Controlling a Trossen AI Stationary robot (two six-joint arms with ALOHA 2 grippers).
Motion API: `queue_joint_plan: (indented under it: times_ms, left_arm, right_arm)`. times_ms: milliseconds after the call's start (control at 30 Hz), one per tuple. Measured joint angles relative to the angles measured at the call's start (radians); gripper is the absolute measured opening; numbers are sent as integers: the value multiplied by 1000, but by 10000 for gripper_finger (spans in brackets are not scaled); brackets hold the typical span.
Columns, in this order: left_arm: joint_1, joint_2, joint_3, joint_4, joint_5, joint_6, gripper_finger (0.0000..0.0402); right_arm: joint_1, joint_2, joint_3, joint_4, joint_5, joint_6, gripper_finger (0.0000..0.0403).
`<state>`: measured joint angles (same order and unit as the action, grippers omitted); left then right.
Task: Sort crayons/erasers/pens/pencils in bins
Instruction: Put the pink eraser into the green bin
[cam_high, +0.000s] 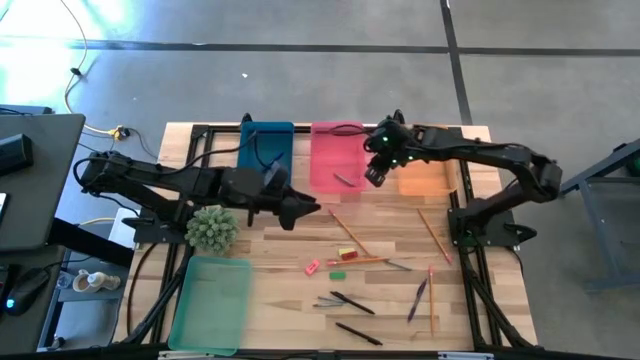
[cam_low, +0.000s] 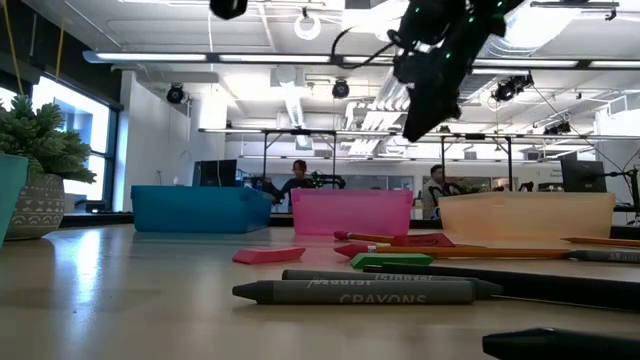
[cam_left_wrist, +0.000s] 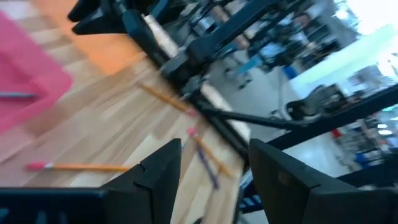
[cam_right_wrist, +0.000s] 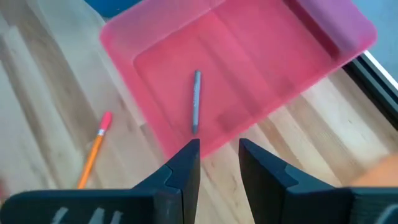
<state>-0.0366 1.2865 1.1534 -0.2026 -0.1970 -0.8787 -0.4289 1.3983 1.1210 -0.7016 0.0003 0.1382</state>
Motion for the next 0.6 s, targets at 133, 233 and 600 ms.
queue_joint_plan:
  times_ms: [133, 233, 600]
  left_arm:
    - [0, 0, 5, 48, 29, 16, 168]
    - [0, 2, 60, 7, 33, 57, 162]
    - [-66, 9, 268, -287, -54, 124, 141]
  right_arm:
    - [15, -65, 0, -34, 17, 72, 103]
    - [31, -105, 0, -57, 18, 122, 103]
    - [88, -150, 0, -228, 33, 264, 103]
